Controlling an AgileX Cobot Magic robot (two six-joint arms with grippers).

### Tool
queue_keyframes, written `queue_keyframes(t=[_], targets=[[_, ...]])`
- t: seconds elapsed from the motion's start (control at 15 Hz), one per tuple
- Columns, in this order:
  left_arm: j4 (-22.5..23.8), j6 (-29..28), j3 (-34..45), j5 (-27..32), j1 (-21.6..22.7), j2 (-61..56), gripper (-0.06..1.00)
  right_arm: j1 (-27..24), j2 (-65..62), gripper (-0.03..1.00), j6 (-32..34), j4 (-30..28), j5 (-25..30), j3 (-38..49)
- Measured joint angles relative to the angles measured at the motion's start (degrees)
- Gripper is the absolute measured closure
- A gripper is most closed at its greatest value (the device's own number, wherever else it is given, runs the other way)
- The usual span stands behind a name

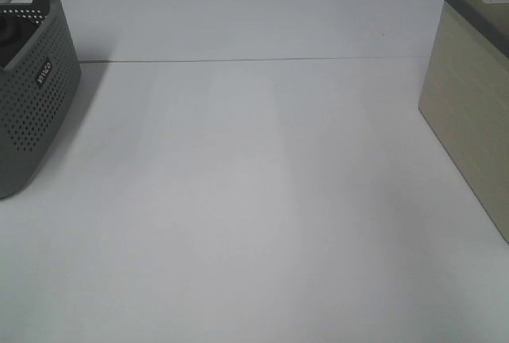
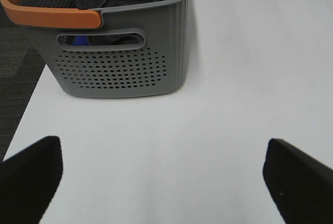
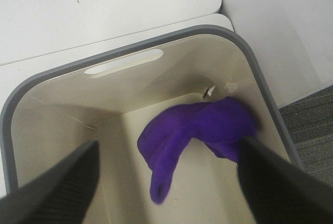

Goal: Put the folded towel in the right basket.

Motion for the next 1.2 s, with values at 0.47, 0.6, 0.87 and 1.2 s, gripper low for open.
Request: queue_keyframes(t=[0.47,0.6,0.87,1.2], targets=[[0.0,0.0,0.0,0.0,0.0,0.0,-0.05,3.0,-0.1,0.03,1.3,0.1,0.0,0.0],[0.0,0.0,0.0,0.0,0.0,0.0,-0.05,8.6,-0.6,0.03,2.1,-1.7,0.0,0.0],[0.0,0.0,0.0,0.0,0.0,0.0,-0.05,12.7,-4.8,0.03,4.3,-1.1,-0.1,2.5],[0.0,0.0,0.0,0.0,0.0,0.0,-0.05,12.7,-31.1,0.04,1.0,0.5,-1.5,33.0]])
